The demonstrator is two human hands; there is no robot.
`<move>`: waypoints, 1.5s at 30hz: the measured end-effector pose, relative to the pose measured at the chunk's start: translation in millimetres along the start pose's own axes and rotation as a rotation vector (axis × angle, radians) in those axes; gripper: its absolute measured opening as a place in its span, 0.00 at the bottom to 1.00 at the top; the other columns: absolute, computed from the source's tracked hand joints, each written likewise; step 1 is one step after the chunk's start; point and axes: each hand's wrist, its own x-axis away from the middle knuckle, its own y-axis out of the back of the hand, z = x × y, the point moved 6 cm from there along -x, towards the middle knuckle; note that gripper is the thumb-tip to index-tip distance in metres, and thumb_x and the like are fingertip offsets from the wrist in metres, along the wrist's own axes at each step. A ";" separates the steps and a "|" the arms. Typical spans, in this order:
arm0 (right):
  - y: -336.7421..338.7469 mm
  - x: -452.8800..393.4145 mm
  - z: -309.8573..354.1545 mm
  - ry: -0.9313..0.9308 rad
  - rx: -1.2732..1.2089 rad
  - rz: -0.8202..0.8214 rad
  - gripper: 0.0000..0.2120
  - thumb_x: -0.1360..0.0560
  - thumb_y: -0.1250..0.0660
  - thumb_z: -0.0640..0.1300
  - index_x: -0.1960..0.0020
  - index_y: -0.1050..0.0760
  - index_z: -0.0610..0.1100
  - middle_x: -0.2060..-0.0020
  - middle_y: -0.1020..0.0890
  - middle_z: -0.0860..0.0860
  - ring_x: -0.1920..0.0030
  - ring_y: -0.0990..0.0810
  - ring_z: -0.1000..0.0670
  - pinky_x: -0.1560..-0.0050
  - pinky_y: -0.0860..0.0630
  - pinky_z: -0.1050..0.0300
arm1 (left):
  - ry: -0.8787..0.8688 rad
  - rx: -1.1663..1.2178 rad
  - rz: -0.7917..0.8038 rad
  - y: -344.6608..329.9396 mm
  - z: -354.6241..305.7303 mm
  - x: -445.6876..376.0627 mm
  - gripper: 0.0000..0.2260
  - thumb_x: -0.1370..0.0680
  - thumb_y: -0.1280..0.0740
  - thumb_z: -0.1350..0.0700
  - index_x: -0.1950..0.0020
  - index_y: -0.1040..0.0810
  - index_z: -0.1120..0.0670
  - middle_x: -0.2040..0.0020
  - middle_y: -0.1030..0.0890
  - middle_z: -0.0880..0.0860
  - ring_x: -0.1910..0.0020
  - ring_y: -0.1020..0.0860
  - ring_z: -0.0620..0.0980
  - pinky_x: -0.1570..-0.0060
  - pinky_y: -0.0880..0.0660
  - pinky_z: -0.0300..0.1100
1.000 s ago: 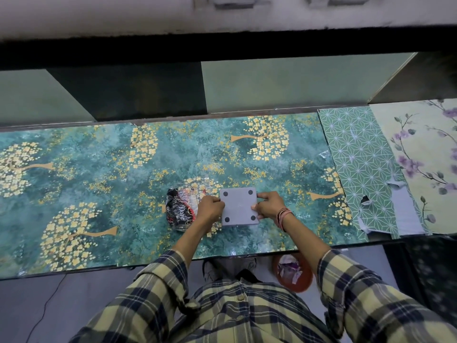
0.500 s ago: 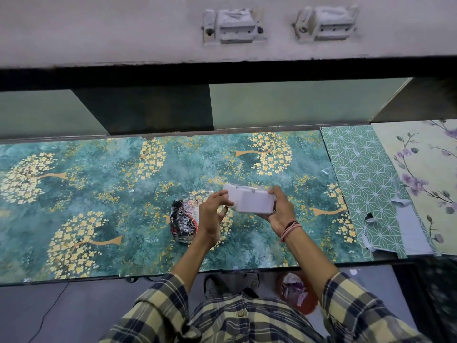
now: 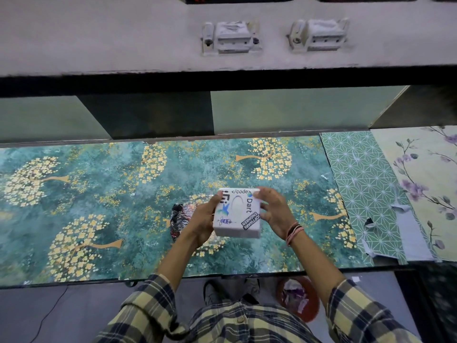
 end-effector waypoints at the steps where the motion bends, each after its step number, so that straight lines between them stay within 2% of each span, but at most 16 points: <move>1: -0.3 1.8 -6.6 -0.050 -0.015 0.016 0.19 0.27 0.27 0.46 0.41 0.27 0.38 0.47 0.18 0.41 0.53 0.17 0.42 0.64 0.17 0.50 | -0.037 0.018 -0.048 3.0 0.7 -0.7 0.23 0.20 0.30 0.44 0.37 0.18 0.63 0.41 0.15 0.65 0.42 0.16 0.67 0.41 0.20 0.65; 3: 0.2 5.2 -23.5 -0.146 0.024 0.064 0.19 0.25 0.25 0.47 0.41 0.27 0.39 0.47 0.16 0.41 0.51 0.16 0.40 0.53 0.15 0.41 | -0.085 0.040 -0.124 6.7 5.3 -0.5 0.21 0.19 0.31 0.44 0.38 0.18 0.61 0.42 0.14 0.62 0.46 0.15 0.63 0.47 0.17 0.58; 5: 0.6 6.9 -35.7 -0.175 -0.001 0.070 0.20 0.25 0.24 0.44 0.39 0.26 0.38 0.47 0.14 0.39 0.52 0.14 0.39 0.49 0.15 0.40 | -0.088 0.082 -0.137 6.2 13.2 0.8 0.17 0.19 0.31 0.48 0.40 0.17 0.60 0.45 0.13 0.60 0.50 0.15 0.59 0.54 0.16 0.52; 8: 9.1 3.3 -38.7 -0.131 -0.038 -0.008 0.13 0.25 0.26 0.39 0.43 0.22 0.36 0.51 0.13 0.38 0.58 0.13 0.43 0.57 0.14 0.50 | -0.045 0.101 -0.067 3.8 24.9 4.9 0.12 0.18 0.31 0.56 0.39 0.21 0.62 0.49 0.13 0.59 0.51 0.15 0.58 0.49 0.17 0.56; 11: 21.9 -1.7 -42.3 -0.161 0.019 -0.046 0.10 0.26 0.26 0.39 0.47 0.22 0.38 0.54 0.13 0.38 0.60 0.15 0.43 0.58 0.15 0.50 | 0.015 0.025 -0.010 7.6 30.5 6.4 0.14 0.21 0.30 0.62 0.36 0.25 0.61 0.47 0.14 0.58 0.49 0.17 0.56 0.47 0.18 0.53; 14: 33.5 -8.5 -49.0 -0.179 0.100 -0.066 0.09 0.26 0.28 0.38 0.47 0.20 0.37 0.58 0.14 0.40 0.63 0.17 0.45 0.60 0.18 0.52 | 0.055 -0.068 -0.009 14.1 34.6 2.3 0.13 0.20 0.31 0.59 0.36 0.20 0.61 0.46 0.13 0.56 0.47 0.18 0.54 0.46 0.22 0.51; 18: 38.1 -18.5 -62.2 -0.201 0.157 -0.067 0.13 0.25 0.30 0.37 0.42 0.19 0.32 0.54 0.13 0.37 0.57 0.15 0.42 0.56 0.17 0.50 | 0.076 -0.142 -0.071 19.4 41.4 -6.0 0.08 0.17 0.33 0.60 0.42 0.17 0.62 0.53 0.11 0.54 0.53 0.16 0.51 0.56 0.20 0.40; 22: 39.7 -28.2 -74.2 -0.199 0.186 -0.095 0.12 0.22 0.31 0.37 0.39 0.18 0.35 0.50 0.12 0.37 0.57 0.12 0.43 0.59 0.16 0.52 | 0.094 -0.233 -0.104 20.0 54.0 -18.0 0.09 0.17 0.33 0.60 0.41 0.16 0.63 0.57 0.11 0.50 0.55 0.18 0.50 0.53 0.22 0.43; 24: 40.8 -33.7 -78.9 -0.189 0.201 -0.117 0.13 0.21 0.32 0.37 0.38 0.19 0.35 0.49 0.13 0.37 0.56 0.12 0.42 0.55 0.15 0.49 | 0.101 -0.265 -0.129 21.0 59.6 -21.3 0.12 0.17 0.33 0.59 0.39 0.17 0.65 0.55 0.12 0.51 0.58 0.21 0.49 0.61 0.26 0.40; 27: 40.7 -40.1 -81.9 -0.178 0.243 -0.125 0.13 0.20 0.33 0.38 0.37 0.19 0.36 0.47 0.13 0.37 0.49 0.13 0.38 0.42 0.18 0.40 | 0.096 -0.318 -0.155 20.5 63.1 -24.7 0.14 0.16 0.34 0.58 0.36 0.19 0.66 0.53 0.13 0.54 0.66 0.22 0.42 0.70 0.28 0.34; 30: 40.4 -43.9 -83.4 -0.174 0.306 -0.135 0.13 0.19 0.34 0.39 0.37 0.18 0.37 0.49 0.13 0.38 0.45 0.14 0.37 0.40 0.19 0.37 | 0.058 -0.355 -0.163 17.7 64.0 -28.7 0.14 0.15 0.36 0.60 0.34 0.20 0.67 0.44 0.15 0.67 0.74 0.25 0.36 0.74 0.30 0.30; 32: 40.6 -45.6 -86.1 -0.173 0.333 -0.139 0.12 0.19 0.33 0.39 0.39 0.17 0.38 0.50 0.13 0.40 0.46 0.14 0.37 0.40 0.19 0.37 | 0.031 -0.360 -0.157 16.5 63.5 -31.0 0.15 0.15 0.36 0.60 0.34 0.21 0.68 0.39 0.21 0.70 0.78 0.27 0.35 0.75 0.31 0.29; 34: 39.9 -44.9 -88.8 -0.169 0.353 -0.131 0.09 0.19 0.33 0.40 0.45 0.15 0.44 0.52 0.12 0.42 0.46 0.14 0.37 0.40 0.19 0.36 | 0.022 -0.365 -0.149 16.4 63.1 -32.9 0.15 0.15 0.37 0.60 0.34 0.21 0.68 0.39 0.18 0.70 0.78 0.27 0.34 0.75 0.31 0.29; 37: 39.7 -42.4 -92.7 -0.164 0.368 -0.124 0.10 0.19 0.34 0.41 0.53 0.15 0.50 0.52 0.12 0.43 0.46 0.13 0.37 0.40 0.19 0.37 | 0.025 -0.389 -0.151 18.9 65.9 -36.2 0.15 0.15 0.37 0.60 0.33 0.21 0.68 0.47 0.15 0.63 0.76 0.25 0.34 0.74 0.30 0.28; 41: 38.8 -41.5 -92.4 -0.148 0.375 -0.120 0.10 0.18 0.35 0.40 0.52 0.16 0.50 0.53 0.12 0.43 0.47 0.13 0.38 0.41 0.19 0.36 | 0.024 -0.404 -0.158 19.5 68.7 -36.7 0.14 0.15 0.37 0.59 0.32 0.21 0.65 0.39 0.16 0.65 0.70 0.23 0.37 0.72 0.28 0.28; 45: 38.3 -40.7 -92.0 -0.135 0.366 -0.119 0.09 0.18 0.36 0.39 0.45 0.17 0.45 0.51 0.12 0.41 0.47 0.13 0.38 0.41 0.18 0.38 | 0.016 -0.395 -0.151 19.2 71.0 -39.2 0.15 0.15 0.37 0.60 0.31 0.22 0.64 0.39 0.15 0.63 0.71 0.22 0.35 0.71 0.27 0.27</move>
